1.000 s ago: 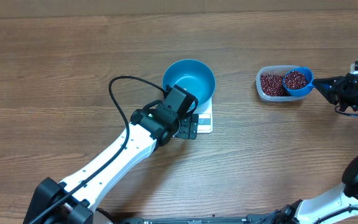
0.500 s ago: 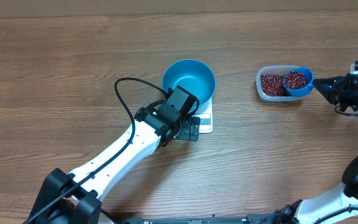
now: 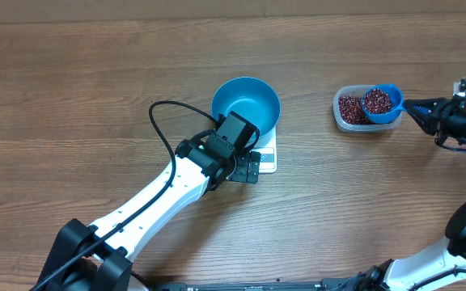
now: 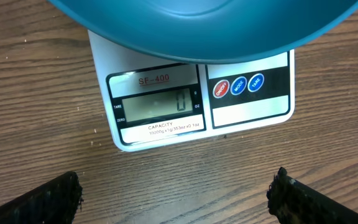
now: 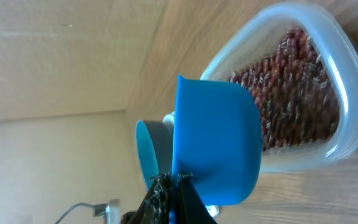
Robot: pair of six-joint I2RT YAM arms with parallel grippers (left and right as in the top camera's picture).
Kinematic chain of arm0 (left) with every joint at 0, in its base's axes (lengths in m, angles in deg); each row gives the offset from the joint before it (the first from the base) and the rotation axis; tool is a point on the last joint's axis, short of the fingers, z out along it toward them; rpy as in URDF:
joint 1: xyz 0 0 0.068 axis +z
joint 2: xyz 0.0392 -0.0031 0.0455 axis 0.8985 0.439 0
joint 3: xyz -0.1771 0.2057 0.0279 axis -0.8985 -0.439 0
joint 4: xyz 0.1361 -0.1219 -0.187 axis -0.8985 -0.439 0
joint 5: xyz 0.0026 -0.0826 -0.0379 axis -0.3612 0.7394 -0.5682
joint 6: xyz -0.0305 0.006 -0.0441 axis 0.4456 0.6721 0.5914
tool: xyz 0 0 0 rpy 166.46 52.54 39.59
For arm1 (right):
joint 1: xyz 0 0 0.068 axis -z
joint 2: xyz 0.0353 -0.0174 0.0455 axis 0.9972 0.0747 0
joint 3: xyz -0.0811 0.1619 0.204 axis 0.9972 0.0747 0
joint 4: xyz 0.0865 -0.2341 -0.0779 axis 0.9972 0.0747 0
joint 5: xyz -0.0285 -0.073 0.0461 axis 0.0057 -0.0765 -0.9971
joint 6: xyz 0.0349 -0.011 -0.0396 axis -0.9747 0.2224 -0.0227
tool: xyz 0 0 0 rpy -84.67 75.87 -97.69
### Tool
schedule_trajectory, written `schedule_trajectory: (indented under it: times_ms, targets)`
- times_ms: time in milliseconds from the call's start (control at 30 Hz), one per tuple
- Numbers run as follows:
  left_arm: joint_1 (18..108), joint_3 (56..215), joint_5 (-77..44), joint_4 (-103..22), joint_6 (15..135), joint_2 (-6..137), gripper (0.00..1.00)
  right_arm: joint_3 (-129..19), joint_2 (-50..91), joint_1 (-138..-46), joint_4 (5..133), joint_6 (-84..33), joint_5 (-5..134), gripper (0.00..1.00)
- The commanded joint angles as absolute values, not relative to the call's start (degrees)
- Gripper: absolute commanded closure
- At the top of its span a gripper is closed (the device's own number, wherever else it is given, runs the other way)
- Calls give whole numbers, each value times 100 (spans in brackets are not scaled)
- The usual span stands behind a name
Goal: Scoop item into bowl and weigh 150g on scale
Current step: 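Position the left gripper in front of the scale display, then carry the bean-filled scoop with the right gripper over the blue bowl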
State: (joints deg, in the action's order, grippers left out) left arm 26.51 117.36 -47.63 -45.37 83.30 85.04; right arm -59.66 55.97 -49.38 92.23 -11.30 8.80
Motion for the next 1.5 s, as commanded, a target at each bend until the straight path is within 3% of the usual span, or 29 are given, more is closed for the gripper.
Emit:
schedule_trajectory:
  times_ms: [0, 400, 800, 1033, 1467]
  targets:
    - [2666, 11675, -4702, -4515, 8260, 8533, 0, -6624, 5591, -4984, 9540, -966, 673, 96]
    - [2666, 11677, -4702, -4512, 8260, 8533, 1, -8530, 5591, -5878, 11179, -142, 732, 96]
    - [2666, 11675, -4702, -4512, 8260, 8533, 0, -9085, 5591, -7700, 11094, -234, 2211, 96]
    - [2666, 11677, -4702, -4510, 8260, 8533, 0, -9560, 5591, -8518, 11063, -363, 2395, 96]
    - [2666, 11677, -4702, -4499, 8260, 8533, 1, -9560, 5591, -9825, 10805, 138, 4812, 96]
